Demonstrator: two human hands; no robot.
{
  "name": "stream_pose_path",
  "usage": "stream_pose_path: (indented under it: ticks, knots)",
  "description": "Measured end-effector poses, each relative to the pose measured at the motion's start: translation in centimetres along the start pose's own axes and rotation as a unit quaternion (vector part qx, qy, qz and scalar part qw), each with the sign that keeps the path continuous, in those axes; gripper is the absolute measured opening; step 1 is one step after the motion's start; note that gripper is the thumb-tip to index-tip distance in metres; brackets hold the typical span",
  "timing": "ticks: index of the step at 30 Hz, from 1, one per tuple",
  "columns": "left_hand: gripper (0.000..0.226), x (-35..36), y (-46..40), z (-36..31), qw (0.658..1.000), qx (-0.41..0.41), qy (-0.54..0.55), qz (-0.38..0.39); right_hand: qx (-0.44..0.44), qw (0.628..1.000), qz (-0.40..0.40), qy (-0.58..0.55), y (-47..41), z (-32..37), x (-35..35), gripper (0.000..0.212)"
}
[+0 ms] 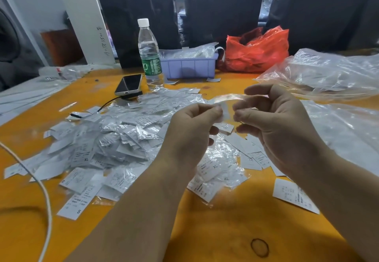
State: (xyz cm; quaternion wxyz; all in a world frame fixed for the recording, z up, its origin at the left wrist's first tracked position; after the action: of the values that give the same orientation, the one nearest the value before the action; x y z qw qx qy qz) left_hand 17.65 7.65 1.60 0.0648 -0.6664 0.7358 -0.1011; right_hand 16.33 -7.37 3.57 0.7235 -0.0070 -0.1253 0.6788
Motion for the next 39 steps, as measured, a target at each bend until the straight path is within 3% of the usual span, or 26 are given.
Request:
stream_pose_path:
  ticks: [6, 13, 26, 39]
  knots:
    - [0.008, -0.2, -0.1, -0.4, 0.999, 0.033, -0.016, -0.006, 0.047, 0.997, 0.019, 0.058, 0.0, -1.1, 0.8, 0.051]
    - [0.011, -0.6, -0.4, -0.9, 0.996, 0.074, -0.045, -0.017, 0.087, 0.994, 0.041, 0.06, -0.1, -1.8, 0.9, 0.003]
    - [0.014, 0.0, -0.3, -1.2, 0.996, 0.084, -0.035, 0.015, 0.094, 0.991, 0.047, 0.078, -0.4, -1.7, 0.7, 0.008]
    - [0.007, -1.0, -0.4, -1.1, 0.998, 0.059, -0.018, -0.022, 0.085, 0.996, 0.029, 0.024, -0.6, -1.0, 0.4, 0.026]
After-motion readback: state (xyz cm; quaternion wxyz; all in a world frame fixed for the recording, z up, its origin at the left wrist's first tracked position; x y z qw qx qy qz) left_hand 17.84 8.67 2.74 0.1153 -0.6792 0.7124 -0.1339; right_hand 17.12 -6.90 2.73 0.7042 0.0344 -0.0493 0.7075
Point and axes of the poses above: each hand's wrist, its own y-axis away from the middle knuckle, its own x-axis out of the palm, z = x × y, the point moved 9 cm from there along -y, towards the middle knuckle, and after that the axes turned 9 degrees about x, right-handed, at the moved point
